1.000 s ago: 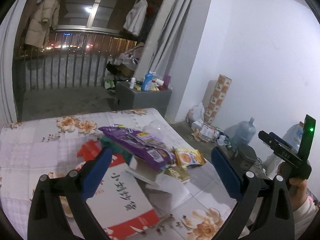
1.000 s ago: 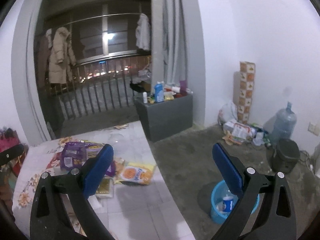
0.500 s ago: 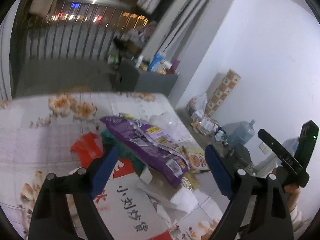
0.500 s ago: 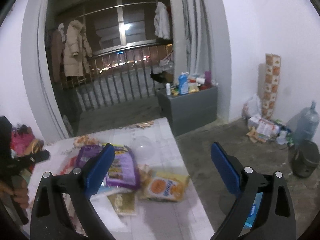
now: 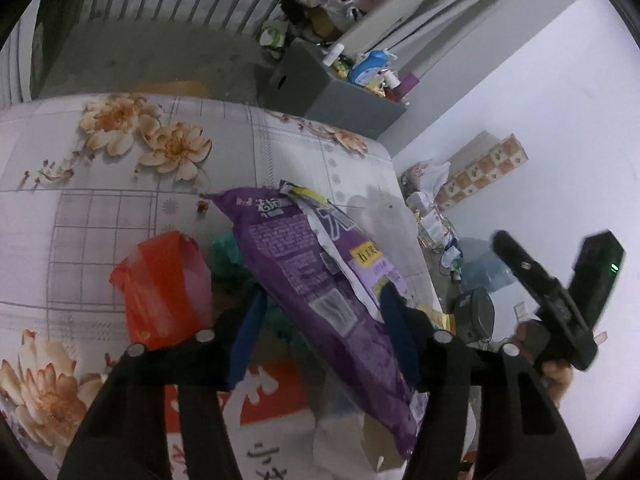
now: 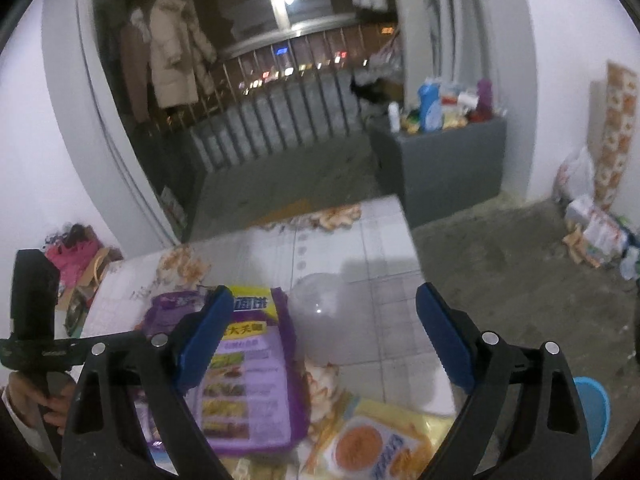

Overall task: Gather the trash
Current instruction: 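Grasp the purple snack bag with the left gripper while the right gripper grasps the clear plastic lid, then carry the purple bag and clear lid over the blue wastebasket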

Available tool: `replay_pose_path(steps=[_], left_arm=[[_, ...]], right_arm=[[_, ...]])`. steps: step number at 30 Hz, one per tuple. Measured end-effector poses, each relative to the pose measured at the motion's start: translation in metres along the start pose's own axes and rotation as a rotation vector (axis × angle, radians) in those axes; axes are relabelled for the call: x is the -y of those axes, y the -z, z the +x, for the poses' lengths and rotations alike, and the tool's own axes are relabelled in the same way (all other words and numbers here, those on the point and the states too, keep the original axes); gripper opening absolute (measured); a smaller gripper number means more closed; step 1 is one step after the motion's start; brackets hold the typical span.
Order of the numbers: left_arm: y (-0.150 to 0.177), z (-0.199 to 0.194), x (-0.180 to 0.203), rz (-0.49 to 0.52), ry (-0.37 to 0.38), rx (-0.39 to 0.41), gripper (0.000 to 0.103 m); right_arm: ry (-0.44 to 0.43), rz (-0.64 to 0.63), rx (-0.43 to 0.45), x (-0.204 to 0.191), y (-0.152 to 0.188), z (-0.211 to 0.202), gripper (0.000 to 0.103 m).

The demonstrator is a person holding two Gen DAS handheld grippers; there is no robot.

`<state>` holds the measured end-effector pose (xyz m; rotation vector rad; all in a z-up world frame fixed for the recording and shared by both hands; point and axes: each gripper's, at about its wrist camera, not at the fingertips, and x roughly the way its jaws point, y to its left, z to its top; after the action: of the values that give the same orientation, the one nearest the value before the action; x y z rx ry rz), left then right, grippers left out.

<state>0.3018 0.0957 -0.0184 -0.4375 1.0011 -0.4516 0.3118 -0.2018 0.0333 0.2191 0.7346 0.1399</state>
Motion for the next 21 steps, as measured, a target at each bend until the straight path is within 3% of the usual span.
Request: replay_pose_path(steps=[11, 16, 21], left_arm=[[-0.007, 0.004, 0.002, 0.007, 0.001, -0.003, 0.024], [-0.009, 0.002, 0.005, 0.018, 0.003, 0.01, 0.013], [-0.011, 0.001, 0.013, 0.035, 0.018, 0.029, 0.006]], right_arm=[[-0.066, 0.046, -0.203, 0.004, -0.002, 0.073, 0.087], [-0.046, 0.062, -0.295, 0.008, 0.004, 0.094, 0.075], [-0.052, 0.073, -0.296, 0.011, 0.005, 0.088, 0.072]])
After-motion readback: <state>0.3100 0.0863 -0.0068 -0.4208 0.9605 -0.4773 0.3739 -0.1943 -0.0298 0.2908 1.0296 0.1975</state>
